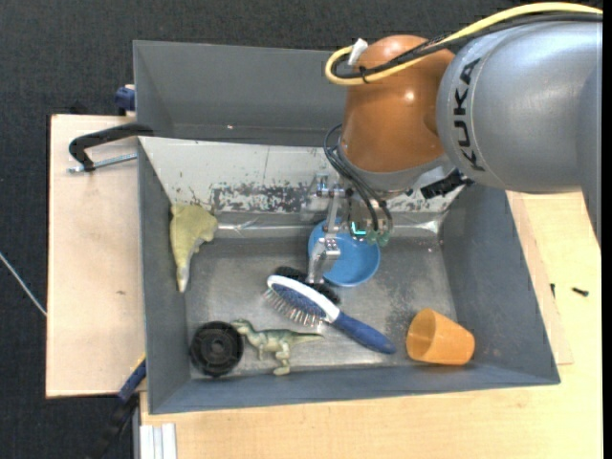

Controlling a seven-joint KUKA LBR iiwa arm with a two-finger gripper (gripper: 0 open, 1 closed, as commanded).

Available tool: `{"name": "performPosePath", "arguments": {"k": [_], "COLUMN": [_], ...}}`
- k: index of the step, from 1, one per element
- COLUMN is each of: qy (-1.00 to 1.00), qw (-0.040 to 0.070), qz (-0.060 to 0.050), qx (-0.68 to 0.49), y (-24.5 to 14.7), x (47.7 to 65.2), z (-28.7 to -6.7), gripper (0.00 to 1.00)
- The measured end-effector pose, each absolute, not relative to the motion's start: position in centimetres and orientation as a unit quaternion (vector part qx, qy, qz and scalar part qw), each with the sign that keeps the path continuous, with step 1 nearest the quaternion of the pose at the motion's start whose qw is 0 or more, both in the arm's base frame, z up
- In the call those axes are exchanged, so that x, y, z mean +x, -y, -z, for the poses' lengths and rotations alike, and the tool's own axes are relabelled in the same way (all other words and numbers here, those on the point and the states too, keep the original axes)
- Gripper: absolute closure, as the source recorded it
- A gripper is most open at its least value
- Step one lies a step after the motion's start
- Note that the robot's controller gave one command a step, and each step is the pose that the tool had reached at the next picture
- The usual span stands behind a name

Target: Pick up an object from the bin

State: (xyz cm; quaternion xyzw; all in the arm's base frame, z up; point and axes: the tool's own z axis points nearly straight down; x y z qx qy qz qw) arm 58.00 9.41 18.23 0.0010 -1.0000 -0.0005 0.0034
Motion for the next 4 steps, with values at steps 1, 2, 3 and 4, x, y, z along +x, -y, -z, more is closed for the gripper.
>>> {"name": "performPosePath", "arguments": {"k": [1,2,3,4], "qy": [0.996,0.925,0.924,0.905], "qw": [0.001,0.002,0.0,-0.007], "qz": [0.0,0.006,0.003,-0.001], "qx": [0.085,0.38,0.382,0.426], "y": [-8.8,-8.2,-7.9,-8.1], "x": [55.5,57.8,57.9,57.7], "z": [-16.0,-8.5,-8.3,-26.2], "gripper": [0.0,0.0,1.0,1.0]}}
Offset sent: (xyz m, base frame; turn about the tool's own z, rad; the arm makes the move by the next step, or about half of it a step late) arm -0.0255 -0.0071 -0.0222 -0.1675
